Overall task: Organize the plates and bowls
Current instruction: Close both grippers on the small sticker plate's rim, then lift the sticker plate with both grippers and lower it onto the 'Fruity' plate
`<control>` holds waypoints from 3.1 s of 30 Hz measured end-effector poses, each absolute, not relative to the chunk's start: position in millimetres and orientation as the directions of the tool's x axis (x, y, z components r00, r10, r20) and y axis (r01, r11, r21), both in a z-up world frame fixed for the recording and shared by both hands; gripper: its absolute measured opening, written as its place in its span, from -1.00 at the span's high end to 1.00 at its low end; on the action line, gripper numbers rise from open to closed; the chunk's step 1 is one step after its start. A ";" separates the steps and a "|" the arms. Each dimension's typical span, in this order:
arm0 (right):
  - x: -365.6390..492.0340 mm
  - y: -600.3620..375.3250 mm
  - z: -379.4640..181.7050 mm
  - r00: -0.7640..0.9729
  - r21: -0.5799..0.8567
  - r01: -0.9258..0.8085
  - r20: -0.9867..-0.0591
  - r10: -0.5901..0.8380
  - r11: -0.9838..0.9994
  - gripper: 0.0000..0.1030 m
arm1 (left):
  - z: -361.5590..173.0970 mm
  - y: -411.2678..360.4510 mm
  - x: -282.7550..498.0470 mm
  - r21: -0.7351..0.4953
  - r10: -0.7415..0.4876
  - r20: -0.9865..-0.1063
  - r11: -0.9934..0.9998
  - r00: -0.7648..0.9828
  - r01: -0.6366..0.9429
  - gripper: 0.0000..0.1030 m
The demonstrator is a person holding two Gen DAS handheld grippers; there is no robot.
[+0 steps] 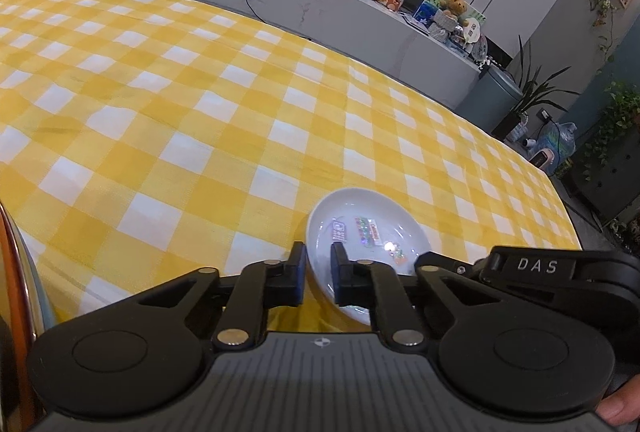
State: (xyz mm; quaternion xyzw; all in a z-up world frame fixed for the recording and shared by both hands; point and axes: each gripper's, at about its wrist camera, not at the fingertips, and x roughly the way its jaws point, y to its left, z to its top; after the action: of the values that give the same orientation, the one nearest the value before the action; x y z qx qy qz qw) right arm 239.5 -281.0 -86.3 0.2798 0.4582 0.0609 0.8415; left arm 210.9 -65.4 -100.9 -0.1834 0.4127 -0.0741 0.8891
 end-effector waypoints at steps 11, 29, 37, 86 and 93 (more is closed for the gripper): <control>226.8 -285.7 -76.7 0.569 0.506 0.150 -0.747 0.345 0.849 1.00 | -88.4 -70.5 204.5 -0.382 -0.289 -0.705 0.924 0.647 -0.005 0.88; 129.6 -303.9 -30.6 0.650 0.623 0.137 -0.643 0.405 0.770 0.98 | -26.4 -67.0 138.5 -0.370 -0.314 -0.688 0.927 0.654 0.056 0.88; 70.9 -301.9 -27.9 0.662 0.662 0.116 -0.607 0.440 0.740 0.98 | -21.7 -56.7 83.8 -0.360 -0.328 -0.698 0.929 0.637 0.084 0.88; 60.4 -288.7 -58.6 0.536 0.544 0.189 -0.755 0.378 0.817 0.87 | -83.9 -38.0 68.0 -0.436 -0.410 -0.733 0.896 0.543 0.089 0.87; 56.5 -291.3 -53.7 0.582 0.566 0.163 -0.717 0.384 0.808 0.46 | -79.3 -34.0 62.6 -0.437 -0.400 -0.716 0.896 0.573 0.080 0.52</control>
State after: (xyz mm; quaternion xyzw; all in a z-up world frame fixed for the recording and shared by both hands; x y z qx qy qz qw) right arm 56.5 -291.3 -53.7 0.3025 0.4526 0.0660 0.8362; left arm 62.6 -34.0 -79.3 -0.1814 0.4411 -0.1380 0.8681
